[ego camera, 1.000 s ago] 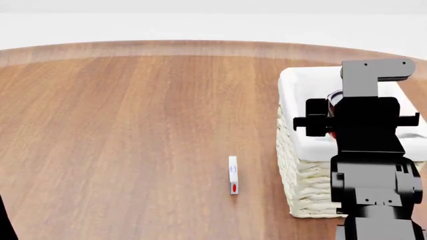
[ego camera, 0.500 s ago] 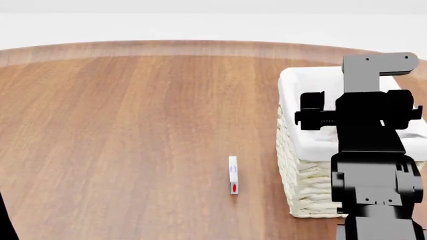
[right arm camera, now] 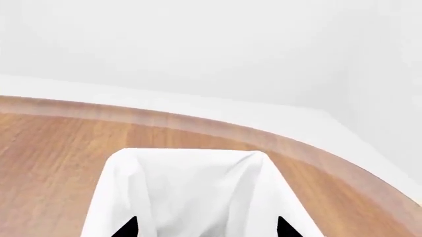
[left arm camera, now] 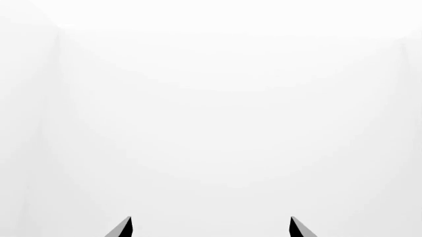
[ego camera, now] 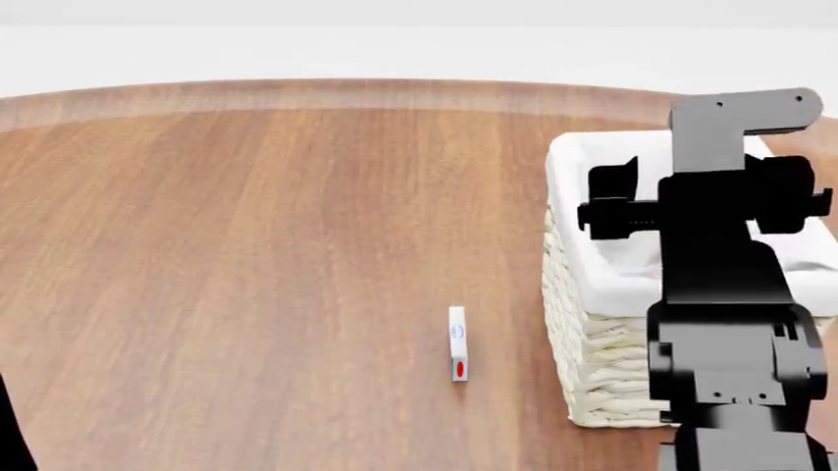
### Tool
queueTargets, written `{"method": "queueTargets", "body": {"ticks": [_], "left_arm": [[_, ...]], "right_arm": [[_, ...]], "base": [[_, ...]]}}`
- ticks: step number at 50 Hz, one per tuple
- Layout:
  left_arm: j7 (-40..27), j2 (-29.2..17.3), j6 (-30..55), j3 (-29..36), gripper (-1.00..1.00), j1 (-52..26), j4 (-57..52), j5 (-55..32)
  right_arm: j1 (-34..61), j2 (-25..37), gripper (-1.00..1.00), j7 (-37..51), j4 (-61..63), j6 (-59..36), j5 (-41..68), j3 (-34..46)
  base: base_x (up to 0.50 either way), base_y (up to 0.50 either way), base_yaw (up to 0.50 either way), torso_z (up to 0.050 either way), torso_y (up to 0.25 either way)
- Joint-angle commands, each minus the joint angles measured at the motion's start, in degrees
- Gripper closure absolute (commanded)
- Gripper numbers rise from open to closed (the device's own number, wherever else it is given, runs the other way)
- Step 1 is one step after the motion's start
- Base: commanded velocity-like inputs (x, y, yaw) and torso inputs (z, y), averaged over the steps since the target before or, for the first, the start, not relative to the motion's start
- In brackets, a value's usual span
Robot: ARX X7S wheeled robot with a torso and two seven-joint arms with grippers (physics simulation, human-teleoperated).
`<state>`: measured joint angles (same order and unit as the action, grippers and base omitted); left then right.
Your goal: Pick up the tomato sauce, and put it in the basket.
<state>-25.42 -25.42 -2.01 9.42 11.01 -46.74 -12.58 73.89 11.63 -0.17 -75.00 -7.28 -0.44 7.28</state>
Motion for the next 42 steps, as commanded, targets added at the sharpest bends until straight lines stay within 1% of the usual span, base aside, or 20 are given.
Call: {"method": "queueTargets", "body": {"ticks": [1,4,6,8,9,12,16,25,26,30,33,38,42], "left_arm": [[0.1,0.0,0.0,0.5,-1.0,-0.3,0.3,0.0],[0.2,-0.1,0.1,0.8,-1.0,-0.6,0.3,-0.1],[0.3,-0.1,0.1,1.0,-1.0,-0.7,0.3,-0.1],[0.3,0.0,0.0,1.1,-1.0,-0.7,0.4,-0.1],[0.3,0.0,0.1,1.2,-1.0,-0.7,0.4,0.0],[0.2,-0.1,0.1,1.3,-1.0,-0.6,0.5,0.2],[0.2,-0.1,0.2,1.6,-1.0,-0.5,0.4,0.4],[0.1,-0.4,0.0,1.7,-1.0,-0.1,0.4,0.7],[0.1,-0.4,-0.2,1.8,-1.0,0.1,0.5,0.8],[0.4,-0.1,-0.4,2.3,-1.0,-0.4,1.6,0.7],[0.4,-0.1,0.3,2.4,-1.0,-1.3,1.3,0.3],[0.5,0.1,0.4,3.0,-1.0,-1.9,1.9,0.4],[0.5,0.1,0.5,3.1,-1.0,-2.0,2.2,0.5]], "right_arm": [[-0.3,-0.5,-1.0,0.8,0.0,7.7,-0.1,1.6],[-1.6,-0.6,-1.0,3.1,0.0,13.1,-1.5,3.2],[-2.2,-0.7,-1.0,6.4,0.1,17.5,-3.4,5.2],[-2.8,-1.0,-1.0,7.2,0.3,20.6,-3.9,5.9],[-3.7,-0.8,-1.0,7.7,2.5,20.6,-4.1,6.0],[-14.2,1.3,-1.0,8.6,27.5,9.7,-5.0,5.6],[-20.8,2.4,-1.0,10.0,45.7,4.3,-6.0,5.1],[-30.0,4.4,-1.0,15.7,66.7,3.6,-12.5,6.1],[-31.6,4.0,-1.0,14.0,71.3,1.7,-9.9,4.9],[-34.6,4.6,-1.0,13.6,81.3,-1.7,-11.7,5.4],[-35.6,5.0,-1.0,13.6,85.9,-2.6,-12.8,5.6],[-38.5,7.5,-1.0,17.0,90.1,0.6,-21.0,8.6],[-41.1,7.8,-1.0,17.7,93.3,0.7,-22.4,9.1]], "base": [[0.0,0.0,0.0,0.0,0.0],[0.0,0.0,0.0,0.0,0.0],[0.0,0.0,0.0,0.0,0.0],[0.0,0.0,0.0,0.0,0.0],[0.0,0.0,0.0,0.0,0.0],[0.0,0.0,0.0,0.0,0.0],[0.0,0.0,0.0,0.0,0.0],[0.0,0.0,0.0,0.0,0.0],[0.0,0.0,0.0,0.0,0.0],[0.0,0.0,0.0,0.0,0.0],[0.0,0.0,0.0,0.0,0.0],[0.0,0.0,0.0,0.0,0.0],[0.0,0.0,0.0,0.0,0.0]]}}
